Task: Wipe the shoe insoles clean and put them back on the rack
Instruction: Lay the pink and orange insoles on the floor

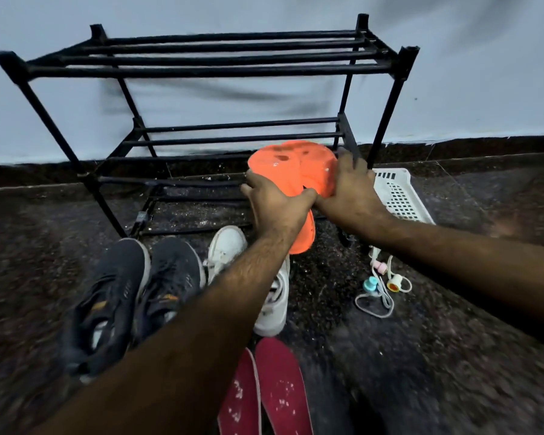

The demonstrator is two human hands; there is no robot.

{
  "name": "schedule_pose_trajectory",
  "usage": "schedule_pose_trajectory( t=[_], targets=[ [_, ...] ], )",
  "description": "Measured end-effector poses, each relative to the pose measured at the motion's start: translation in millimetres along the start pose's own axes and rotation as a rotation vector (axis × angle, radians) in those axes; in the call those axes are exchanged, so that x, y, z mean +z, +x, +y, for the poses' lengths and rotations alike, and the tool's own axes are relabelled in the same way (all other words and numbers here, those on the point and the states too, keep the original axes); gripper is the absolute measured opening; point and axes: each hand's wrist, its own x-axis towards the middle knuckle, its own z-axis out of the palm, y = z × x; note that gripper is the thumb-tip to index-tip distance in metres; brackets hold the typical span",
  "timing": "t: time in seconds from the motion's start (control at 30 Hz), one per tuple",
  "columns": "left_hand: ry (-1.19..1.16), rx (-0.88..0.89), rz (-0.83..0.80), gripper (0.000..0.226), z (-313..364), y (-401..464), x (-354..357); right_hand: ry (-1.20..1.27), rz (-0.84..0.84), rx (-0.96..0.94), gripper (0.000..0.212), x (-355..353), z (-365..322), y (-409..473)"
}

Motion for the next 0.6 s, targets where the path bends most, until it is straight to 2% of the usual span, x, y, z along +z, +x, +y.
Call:
schedule_pose_trajectory(
  t=[0.13, 0.37, 0.6],
  targets=[
    [-0.101, 0.006, 0.006, 0.099, -24.7, -61.2, -3.5, 0.017, -0.038, 0.043, 0.093, -12.3, 15.2, -47.2],
    [-0.098, -0.008, 0.007, 0.104, -70.0, -168.0, -2.1, 0.028, -0.104, 0.155, 0.097, -17.9, 59.0, -140.8],
    [-0.082, -0.102, -0.082, 0.109, -115.4, -230.2, 8.1, -0.022, -0.298, 0.285, 0.101, 7.5, 103.8, -218.4]
  ],
)
